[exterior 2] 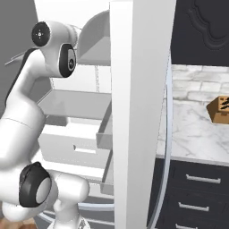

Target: Open the fridge, grab two sodas, and place both sodas inside the bowl with ice on the dining counter.

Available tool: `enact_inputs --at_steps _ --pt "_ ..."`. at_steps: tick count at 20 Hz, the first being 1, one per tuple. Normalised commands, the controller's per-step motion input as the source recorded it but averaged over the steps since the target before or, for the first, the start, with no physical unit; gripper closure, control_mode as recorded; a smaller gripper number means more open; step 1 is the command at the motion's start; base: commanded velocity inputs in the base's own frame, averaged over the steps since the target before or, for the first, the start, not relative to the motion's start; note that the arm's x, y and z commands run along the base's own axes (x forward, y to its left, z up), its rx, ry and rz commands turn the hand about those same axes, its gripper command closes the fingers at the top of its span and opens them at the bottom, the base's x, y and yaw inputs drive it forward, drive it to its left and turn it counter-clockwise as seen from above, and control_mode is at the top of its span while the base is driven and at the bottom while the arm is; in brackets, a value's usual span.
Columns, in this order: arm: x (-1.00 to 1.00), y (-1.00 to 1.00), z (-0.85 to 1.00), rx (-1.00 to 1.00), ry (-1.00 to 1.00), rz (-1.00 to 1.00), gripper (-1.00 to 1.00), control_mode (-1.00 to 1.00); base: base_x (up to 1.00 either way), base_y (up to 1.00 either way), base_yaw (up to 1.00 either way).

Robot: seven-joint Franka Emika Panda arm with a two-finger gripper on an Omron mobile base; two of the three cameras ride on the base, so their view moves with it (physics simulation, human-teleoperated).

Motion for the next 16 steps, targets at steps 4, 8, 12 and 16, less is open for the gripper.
enact_inputs --at_steps 4,8,12,16 --pt "0.53 -0.09 0.00 0.00 0.00 -0.02 -1.00 -1.00 0.00 0.00 0.00" --pt "0.56 0.00 -0.02 0.00 0.00 0.00 -1.00 -1.00 0.00 0.00 0.00" --pt "0.55 -0.10 -0.12 -0.02 0.00 0.00 -1.00 -1.00 0.00 0.00 0.00" --pt "0.41 -0.26 -0.16 -0.01 0.00 -0.02 -1.00 -1.00 0.00 0.00 0.00"
